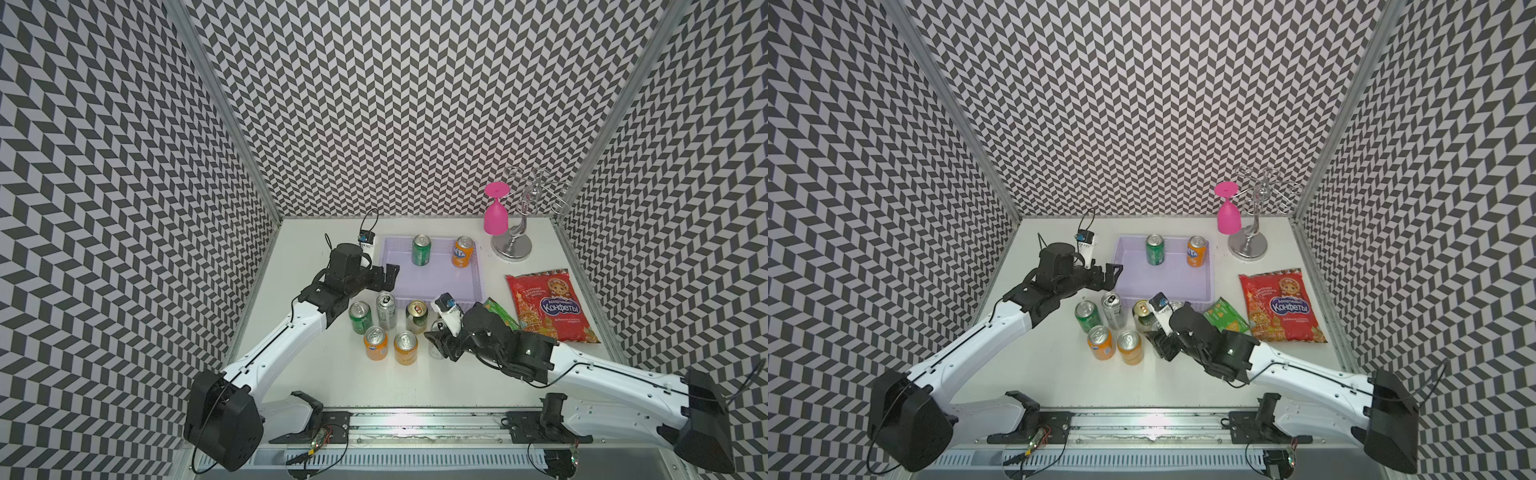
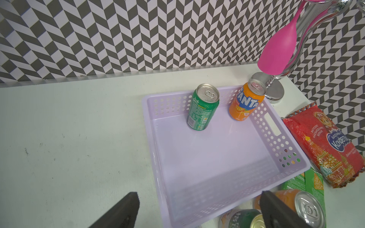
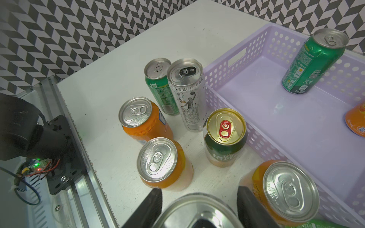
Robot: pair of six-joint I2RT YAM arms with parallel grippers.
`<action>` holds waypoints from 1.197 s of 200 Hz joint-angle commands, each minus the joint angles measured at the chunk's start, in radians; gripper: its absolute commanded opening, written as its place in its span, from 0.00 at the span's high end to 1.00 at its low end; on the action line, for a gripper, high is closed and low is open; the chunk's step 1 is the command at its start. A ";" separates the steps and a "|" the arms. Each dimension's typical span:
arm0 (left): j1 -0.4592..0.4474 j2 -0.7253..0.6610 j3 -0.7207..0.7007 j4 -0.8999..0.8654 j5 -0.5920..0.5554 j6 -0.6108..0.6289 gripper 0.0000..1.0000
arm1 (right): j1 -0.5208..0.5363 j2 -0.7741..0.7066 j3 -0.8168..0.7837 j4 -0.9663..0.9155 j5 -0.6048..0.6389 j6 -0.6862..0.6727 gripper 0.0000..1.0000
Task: Take out the drinks from the basket
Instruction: Place the drink at the center of the board.
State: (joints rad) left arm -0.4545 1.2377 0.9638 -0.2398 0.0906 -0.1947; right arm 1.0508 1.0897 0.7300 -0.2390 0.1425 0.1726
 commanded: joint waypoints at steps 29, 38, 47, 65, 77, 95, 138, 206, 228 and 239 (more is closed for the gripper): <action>0.006 -0.006 0.018 0.017 -0.012 0.015 0.01 | 0.005 0.033 -0.015 0.206 0.006 0.016 0.56; 0.007 -0.006 0.018 0.018 -0.011 0.014 0.01 | 0.005 0.034 -0.025 0.221 0.007 0.019 0.56; 0.005 -0.004 0.018 0.018 -0.011 0.014 0.01 | 0.005 0.036 -0.037 0.236 0.008 0.018 0.55; 0.006 -0.003 0.016 0.019 -0.011 0.015 0.01 | 0.005 0.042 -0.055 0.261 0.012 0.015 0.55; 0.006 -0.001 0.016 0.019 -0.010 0.014 0.01 | 0.006 0.049 -0.064 0.272 0.012 0.013 0.55; 0.006 -0.002 0.016 0.018 -0.008 0.015 0.01 | 0.006 0.057 -0.078 0.289 0.016 0.013 0.55; 0.007 -0.001 0.016 0.018 -0.008 0.015 0.01 | 0.006 0.064 -0.094 0.310 0.015 0.016 0.53; 0.006 -0.005 0.019 0.017 -0.012 0.018 0.01 | 0.005 0.067 -0.098 0.299 0.016 0.009 0.38; 0.007 -0.006 0.019 0.017 -0.008 0.016 0.01 | 0.005 0.068 -0.101 0.302 0.017 0.007 0.34; 0.005 -0.006 0.020 0.016 -0.007 0.015 0.01 | 0.005 0.071 -0.097 0.296 0.021 0.006 0.33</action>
State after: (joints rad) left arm -0.4545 1.2377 0.9638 -0.2398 0.0902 -0.1913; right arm 1.0508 1.1660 0.6235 -0.0437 0.1455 0.1806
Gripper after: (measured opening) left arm 0.990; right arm 0.665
